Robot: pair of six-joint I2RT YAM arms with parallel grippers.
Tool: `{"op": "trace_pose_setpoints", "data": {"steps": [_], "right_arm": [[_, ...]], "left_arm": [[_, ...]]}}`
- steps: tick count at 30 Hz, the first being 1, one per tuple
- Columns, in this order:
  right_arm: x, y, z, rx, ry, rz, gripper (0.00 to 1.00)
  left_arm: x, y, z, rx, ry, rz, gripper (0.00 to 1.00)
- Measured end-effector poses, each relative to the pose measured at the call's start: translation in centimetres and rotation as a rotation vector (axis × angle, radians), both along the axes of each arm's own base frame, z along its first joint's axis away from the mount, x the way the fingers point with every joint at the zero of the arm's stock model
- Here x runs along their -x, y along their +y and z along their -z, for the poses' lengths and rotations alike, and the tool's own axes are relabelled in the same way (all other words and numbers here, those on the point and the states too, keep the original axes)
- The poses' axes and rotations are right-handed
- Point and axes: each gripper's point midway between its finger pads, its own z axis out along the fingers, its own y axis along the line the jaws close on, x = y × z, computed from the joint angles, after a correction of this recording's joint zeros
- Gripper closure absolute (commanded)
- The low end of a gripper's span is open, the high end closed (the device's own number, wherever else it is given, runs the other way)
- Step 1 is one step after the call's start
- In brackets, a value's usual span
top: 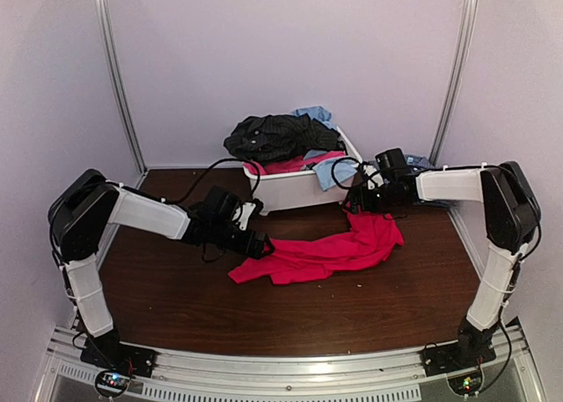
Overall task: Fold and stack the mixed laundry pile
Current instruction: Pick up the crumpled T-shirt from the center of the board.
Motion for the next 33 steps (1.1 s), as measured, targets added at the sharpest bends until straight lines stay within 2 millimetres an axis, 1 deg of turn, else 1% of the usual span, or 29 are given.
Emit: {"op": "trace_pose_setpoints", "data": {"steps": [1,2,3,4,5,8,10,12,13,14,15,19,21,22,23,24,25,26,27,28,29,30,31,32,33], "right_arm": [[-0.4,-0.1,0.7,0.015,0.009,0.004,0.21],[-0.6,-0.2,1.4,0.033,0.019,0.008,0.31],[-0.8,-0.4,2.2,0.053,0.031,0.012,0.44],[-0.8,-0.6,2.8,0.07,0.043,0.016,0.6],[-0.8,-0.8,3.4,0.087,0.054,0.021,0.72],[-0.6,-1.4,3.9,0.123,0.067,0.027,0.99],[-0.5,-1.4,3.4,0.118,0.064,0.035,1.0],[-0.3,-1.3,2.1,0.107,0.041,0.024,1.0],[-0.1,-1.3,0.9,0.093,0.021,0.019,1.0],[0.1,-1.1,-0.8,0.071,-0.008,0.01,1.0],[0.1,-0.9,-2.4,0.052,-0.039,0.006,1.0],[0.7,-0.2,-11.3,-0.064,-0.213,-0.02,1.0],[1.0,-0.3,-15.0,-0.107,-0.291,-0.023,1.0],[1.3,-0.4,-16.8,-0.13,-0.33,-0.023,1.0],[1.6,-0.7,-18.2,-0.149,-0.361,-0.02,1.0],[1.9,-0.8,-19.3,-0.168,-0.385,-0.02,1.0],[2.3,-1.0,-19.8,-0.181,-0.399,-0.023,1.0],[2.8,-1.1,-20.1,-0.196,-0.409,-0.027,1.0],[3.3,-1.1,-19.8,-0.207,-0.406,-0.035,1.0],[3.7,-1.0,-19.1,-0.214,-0.391,-0.043,1.0],[4.0,-0.8,-18.4,-0.221,-0.374,-0.052,1.0],[4.3,-0.6,-17.2,-0.23,-0.346,-0.065,0.97],[4.6,-0.2,-15.8,-0.237,-0.308,-0.081,0.94],[4.9,0.2,-14.3,-0.243,-0.27,-0.097,0.89],[5.2,0.8,-12.7,-0.249,-0.229,-0.112,0.83]], "left_arm": [[-0.2,-0.4,0.2,0.006,0.002,0.001,0.21],[-0.4,-0.8,0.4,0.012,0.005,0.002,0.31],[-0.6,-1.2,0.6,0.019,0.007,0.005,0.43],[-0.8,-1.5,0.9,0.024,0.012,0.004,0.55],[-0.9,-1.6,1.1,0.025,0.017,0.005,0.67],[-0.8,-1.8,1.3,0.029,0.023,0.012,0.98],[-0.7,-1.6,0.7,0.028,0.008,0.011,1.0],[-0.6,-1.0,-0.3,0.027,-0.009,0.001,1.0],[-0.5,-0.5,-1.3,0.028,-0.021,-0.009,1.0],[-0.7,0.1,-2.6,0.035,-0.038,-0.023,1.0],[-1.0,0.8,-4.2,0.044,-0.06,-0.04,1.0],[-3.2,4.9,-12.0,0.081,-0.203,-0.139,1.0],[-3.7,6.5,-15.7,0.085,-0.275,-0.167,1.0],[-3.6,6.9,-17.5,0.089,-0.311,-0.161,1.0],[-3.1,7.0,-19.1,0.096,-0.349,-0.138,1.0],[-2.1,6.8,-20.6,0.096,-0.391,-0.102,1.0],[-0.9,6.5,-21.4,0.085,-0.422,-0.062,1.0],[0.9,5.8,-22.2,0.07,-0.453,-0.002,1.0],[2.9,4.7,-22.7,0.059,-0.478,0.075,1.0],[5.1,3.5,-22.8,0.048,-0.491,0.158,1.0],[6.6,2.5,-22.4,0.036,-0.491,0.218,1.0],[8.5,1.3,-21.5,0.015,-0.478,0.297,1.0],[10.5,0.2,-19.8,-0.016,-0.453,0.374,1.0],[11.7,-0.4,-18.4,-0.042,-0.428,0.422,1.0],[13.4,-0.8,-16.5,-0.077,-0.393,0.48,1.0]]}}
